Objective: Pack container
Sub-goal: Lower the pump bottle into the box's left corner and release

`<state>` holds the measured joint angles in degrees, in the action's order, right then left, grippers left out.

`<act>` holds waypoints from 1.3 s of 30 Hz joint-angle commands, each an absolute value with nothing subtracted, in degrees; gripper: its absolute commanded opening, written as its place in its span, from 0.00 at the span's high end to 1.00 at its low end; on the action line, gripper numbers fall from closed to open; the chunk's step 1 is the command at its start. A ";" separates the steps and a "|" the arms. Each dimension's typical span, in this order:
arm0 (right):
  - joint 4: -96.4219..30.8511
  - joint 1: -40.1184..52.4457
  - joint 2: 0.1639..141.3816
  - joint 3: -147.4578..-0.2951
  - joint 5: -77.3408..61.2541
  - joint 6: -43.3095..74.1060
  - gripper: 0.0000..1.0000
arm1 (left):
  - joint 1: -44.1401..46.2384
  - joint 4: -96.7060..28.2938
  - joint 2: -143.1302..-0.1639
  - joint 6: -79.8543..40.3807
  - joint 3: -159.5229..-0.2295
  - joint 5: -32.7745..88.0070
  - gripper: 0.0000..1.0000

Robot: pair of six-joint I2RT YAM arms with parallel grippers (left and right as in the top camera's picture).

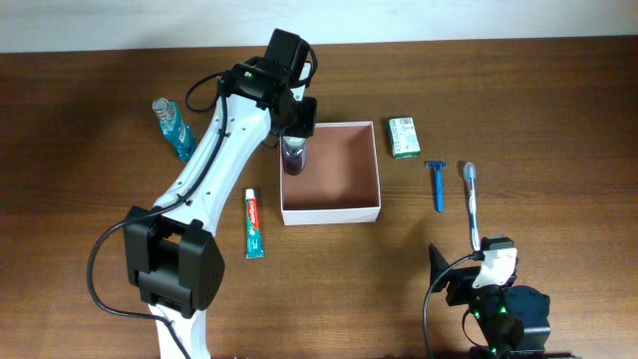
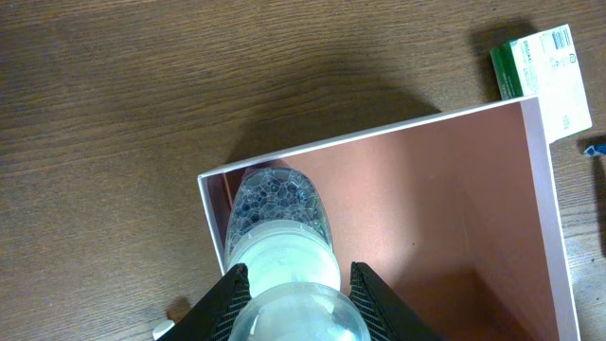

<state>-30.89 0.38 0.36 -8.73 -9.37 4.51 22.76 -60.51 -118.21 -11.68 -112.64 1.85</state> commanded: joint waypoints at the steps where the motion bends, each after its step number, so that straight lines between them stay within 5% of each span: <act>1: -31.16 0.69 0.21 -8.45 -9.89 4.95 0.01 | 22.83 -60.03 -117.97 -12.16 -114.48 1.06 0.65; 27: -31.16 0.69 0.21 -8.47 -9.89 4.95 0.01 | 22.31 -58.28 -117.89 -11.92 -117.27 -1.50 0.55; 39: -31.16 0.69 0.21 -8.47 -9.89 4.95 0.01 | 16.80 -63.70 -117.73 -10.44 -129.05 -1.56 0.42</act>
